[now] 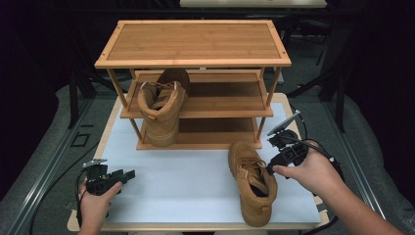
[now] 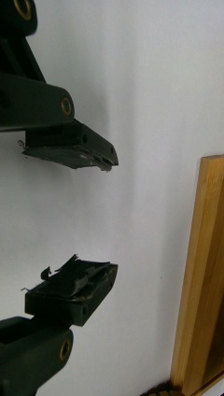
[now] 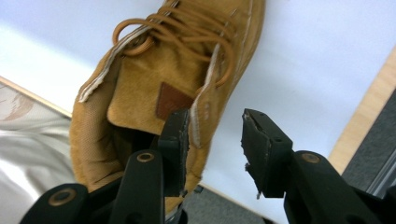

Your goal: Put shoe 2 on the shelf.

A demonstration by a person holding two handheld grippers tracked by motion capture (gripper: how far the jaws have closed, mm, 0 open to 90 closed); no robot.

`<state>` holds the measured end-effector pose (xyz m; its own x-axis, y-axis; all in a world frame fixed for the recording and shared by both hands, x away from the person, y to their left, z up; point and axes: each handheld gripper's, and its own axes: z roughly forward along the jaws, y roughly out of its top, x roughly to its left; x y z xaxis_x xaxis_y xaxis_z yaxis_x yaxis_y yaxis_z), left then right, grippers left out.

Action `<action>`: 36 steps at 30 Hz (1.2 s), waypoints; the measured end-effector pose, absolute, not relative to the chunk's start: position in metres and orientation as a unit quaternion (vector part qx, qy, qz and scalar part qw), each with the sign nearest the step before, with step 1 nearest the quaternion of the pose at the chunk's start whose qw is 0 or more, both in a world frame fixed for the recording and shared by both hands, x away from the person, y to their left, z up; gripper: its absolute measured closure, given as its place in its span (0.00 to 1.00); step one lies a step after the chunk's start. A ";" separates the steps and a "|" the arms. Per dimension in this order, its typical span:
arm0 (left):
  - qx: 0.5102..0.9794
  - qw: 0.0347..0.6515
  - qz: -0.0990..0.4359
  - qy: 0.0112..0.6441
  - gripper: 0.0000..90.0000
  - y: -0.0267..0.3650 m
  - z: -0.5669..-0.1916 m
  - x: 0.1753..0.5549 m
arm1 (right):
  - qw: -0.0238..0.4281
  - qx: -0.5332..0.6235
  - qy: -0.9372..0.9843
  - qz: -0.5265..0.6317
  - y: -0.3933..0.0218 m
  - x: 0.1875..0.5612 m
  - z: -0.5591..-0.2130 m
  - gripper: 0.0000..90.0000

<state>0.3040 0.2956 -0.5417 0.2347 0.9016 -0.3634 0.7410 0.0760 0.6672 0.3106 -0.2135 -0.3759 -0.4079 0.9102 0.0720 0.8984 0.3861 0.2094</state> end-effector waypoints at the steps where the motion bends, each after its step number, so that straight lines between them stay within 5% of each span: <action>1: 0.672 0.407 0.099 0.611 0.46 0.296 -0.542 0.304 | 0.029 0.543 0.833 0.102 -0.212 0.311 -0.378 0.70; 9: 0.672 0.405 0.100 0.612 0.46 0.297 -0.543 0.304 | -0.020 0.561 0.823 0.086 -0.207 0.315 -0.397 0.71; 36: 0.672 0.407 0.098 0.611 0.46 0.295 -0.544 0.305 | -0.054 0.590 0.803 0.072 -0.211 0.323 -0.420 0.84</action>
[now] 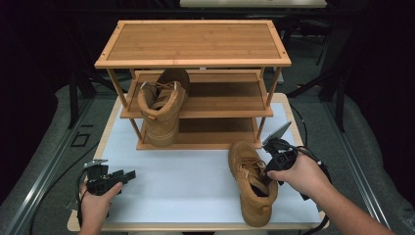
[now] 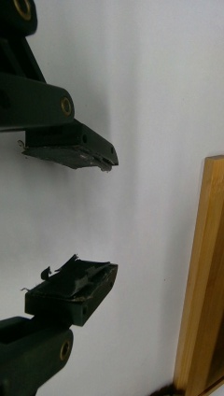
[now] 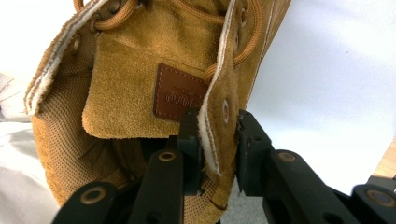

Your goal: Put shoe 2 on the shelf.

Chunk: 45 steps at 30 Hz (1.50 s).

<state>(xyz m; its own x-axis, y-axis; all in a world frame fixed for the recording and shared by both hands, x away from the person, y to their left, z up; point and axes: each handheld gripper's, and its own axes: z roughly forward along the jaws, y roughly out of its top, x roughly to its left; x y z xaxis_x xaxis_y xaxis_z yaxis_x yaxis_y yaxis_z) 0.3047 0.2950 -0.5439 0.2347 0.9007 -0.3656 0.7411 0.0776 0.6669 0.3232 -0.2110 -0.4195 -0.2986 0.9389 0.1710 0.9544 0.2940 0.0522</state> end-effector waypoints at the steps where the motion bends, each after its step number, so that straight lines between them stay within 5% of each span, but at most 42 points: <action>1: 0.672 0.408 0.098 0.611 0.46 0.295 -0.544 0.305 | 0.061 -0.590 -0.803 -0.062 -0.211 0.324 -0.418 0.84; 29: 0.669 0.409 0.098 0.613 0.46 0.297 -0.544 0.305 | 0.071 -0.604 -0.792 -0.058 -0.216 0.327 -0.423 0.86; 45: 0.667 0.414 0.095 0.612 0.46 0.298 -0.543 0.305 | 0.156 -0.626 -0.747 -0.162 -0.242 0.325 -0.429 0.91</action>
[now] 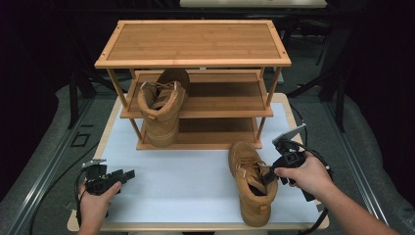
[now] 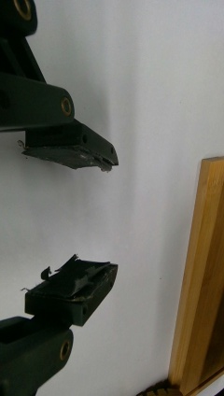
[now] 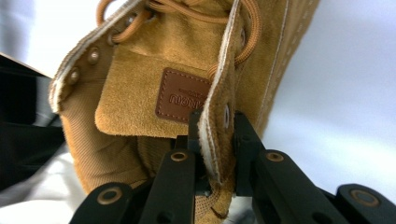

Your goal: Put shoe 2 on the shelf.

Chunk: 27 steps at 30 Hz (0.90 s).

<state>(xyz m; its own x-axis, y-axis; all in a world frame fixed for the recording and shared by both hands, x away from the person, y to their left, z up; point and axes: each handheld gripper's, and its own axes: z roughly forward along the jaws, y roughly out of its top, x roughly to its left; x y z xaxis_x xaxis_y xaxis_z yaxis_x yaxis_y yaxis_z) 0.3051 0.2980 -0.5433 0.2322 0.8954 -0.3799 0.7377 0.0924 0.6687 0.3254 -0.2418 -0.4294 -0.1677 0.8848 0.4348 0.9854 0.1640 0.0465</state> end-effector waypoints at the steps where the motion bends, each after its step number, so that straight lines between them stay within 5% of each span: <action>1: 0.666 0.415 0.095 0.613 0.46 0.298 -0.543 0.305 | 0.179 -0.631 -0.732 -0.187 -0.246 0.324 -0.432 0.91; 27: 0.669 0.413 0.094 0.611 0.46 0.296 -0.544 0.305 | 0.203 -0.618 -0.718 -0.247 -0.245 0.305 -0.403 0.91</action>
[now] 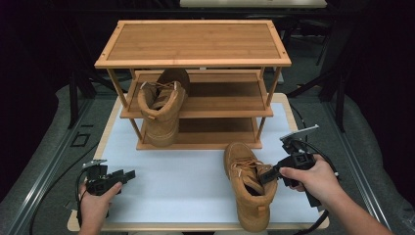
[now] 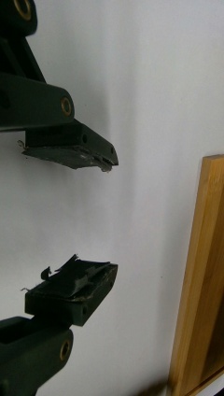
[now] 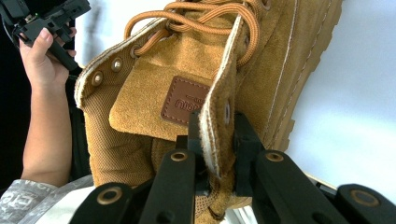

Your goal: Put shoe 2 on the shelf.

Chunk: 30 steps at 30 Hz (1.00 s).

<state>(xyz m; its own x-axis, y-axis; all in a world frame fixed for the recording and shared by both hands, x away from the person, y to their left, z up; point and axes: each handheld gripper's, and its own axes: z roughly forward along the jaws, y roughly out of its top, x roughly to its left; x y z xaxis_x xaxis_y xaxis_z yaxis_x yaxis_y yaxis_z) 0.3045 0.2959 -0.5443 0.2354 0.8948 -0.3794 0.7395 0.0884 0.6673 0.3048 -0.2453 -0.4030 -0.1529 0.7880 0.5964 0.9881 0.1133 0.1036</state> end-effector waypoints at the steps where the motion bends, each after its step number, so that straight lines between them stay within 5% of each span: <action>1: 0.669 0.413 0.094 0.611 0.46 0.296 -0.544 0.305 | 0.203 -0.619 -0.719 -0.243 -0.244 0.305 -0.401 0.91; 15: 0.670 0.414 0.096 0.609 0.46 0.295 -0.544 0.304 | 0.235 -0.596 -0.705 -0.304 -0.246 0.287 -0.341 0.91; 30: 0.667 0.416 0.098 0.610 0.46 0.297 -0.544 0.303 | 0.209 -0.577 -0.704 -0.358 -0.249 0.281 -0.289 0.91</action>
